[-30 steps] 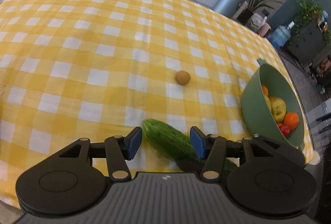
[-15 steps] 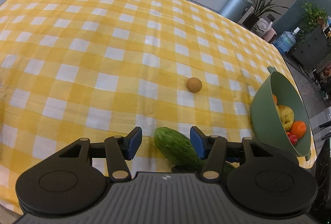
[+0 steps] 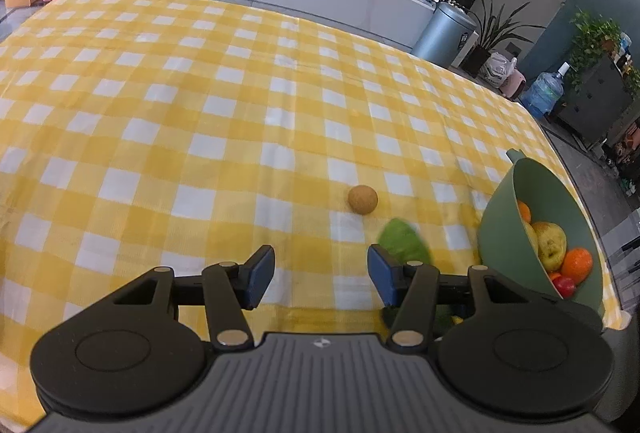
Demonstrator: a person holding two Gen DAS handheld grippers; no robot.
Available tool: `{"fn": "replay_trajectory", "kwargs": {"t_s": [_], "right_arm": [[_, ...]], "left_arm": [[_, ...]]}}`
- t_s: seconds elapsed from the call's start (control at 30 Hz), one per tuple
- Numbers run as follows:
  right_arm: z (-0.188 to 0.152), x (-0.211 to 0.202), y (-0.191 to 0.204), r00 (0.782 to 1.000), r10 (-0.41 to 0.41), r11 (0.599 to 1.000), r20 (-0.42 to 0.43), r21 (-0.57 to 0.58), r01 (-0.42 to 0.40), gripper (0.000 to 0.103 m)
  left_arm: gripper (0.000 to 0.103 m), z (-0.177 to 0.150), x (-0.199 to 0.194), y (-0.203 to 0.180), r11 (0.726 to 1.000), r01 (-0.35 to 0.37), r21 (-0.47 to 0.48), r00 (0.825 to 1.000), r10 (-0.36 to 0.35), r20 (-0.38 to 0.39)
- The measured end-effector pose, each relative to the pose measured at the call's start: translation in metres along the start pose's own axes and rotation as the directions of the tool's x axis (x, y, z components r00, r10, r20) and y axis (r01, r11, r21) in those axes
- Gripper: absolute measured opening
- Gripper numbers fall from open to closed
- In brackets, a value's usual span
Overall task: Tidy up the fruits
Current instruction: 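Grasp the green cucumber on the cloth with the right tool, then grasp the last brown kiwi with the left tool while the right tool lifts the cucumber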
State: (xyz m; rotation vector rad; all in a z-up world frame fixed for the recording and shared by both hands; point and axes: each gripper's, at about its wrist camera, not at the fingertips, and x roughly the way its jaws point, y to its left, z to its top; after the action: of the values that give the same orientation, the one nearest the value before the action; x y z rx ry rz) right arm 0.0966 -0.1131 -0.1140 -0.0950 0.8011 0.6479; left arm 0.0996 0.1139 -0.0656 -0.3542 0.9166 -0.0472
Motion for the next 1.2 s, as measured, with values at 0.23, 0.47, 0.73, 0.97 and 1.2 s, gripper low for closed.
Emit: {"fn": "replay_trajectory", "kwargs": {"t_s": [0.23,0.47,0.73,0.97,1.2], "right_arm": [[0.004,-0.010,-0.011,0.988,-0.125,0.990,0.088,0.070,0.119,0.035],[0.005,-0.011,-0.009,0.981,-0.150,0.988,0.123,0.060,0.143,0.034],[0.013,-0.035,-0.017,0.959,-0.167,0.983,0.229,0.112,0.144,0.034],[0.019,-0.073,-0.039,0.932,-0.170,0.965,0.319,0.247,0.092,0.034],[0.018,-0.107,-0.061,0.909,-0.158,0.919,0.385,0.395,-0.008,0.034]], "left_arm": [[0.062,0.000,0.012,-0.028,0.979,-0.090,0.181,0.994,0.078,0.073],[0.062,0.002,0.024,-0.047,0.934,-0.082,0.347,0.991,0.039,0.127],[0.062,0.011,0.027,-0.044,0.927,-0.020,0.376,0.989,-0.037,0.145],[0.062,0.011,0.045,-0.056,0.896,-0.008,0.444,0.993,-0.045,0.108],[0.054,0.010,0.071,-0.055,0.905,-0.016,0.425,0.999,-0.008,0.053]]}}
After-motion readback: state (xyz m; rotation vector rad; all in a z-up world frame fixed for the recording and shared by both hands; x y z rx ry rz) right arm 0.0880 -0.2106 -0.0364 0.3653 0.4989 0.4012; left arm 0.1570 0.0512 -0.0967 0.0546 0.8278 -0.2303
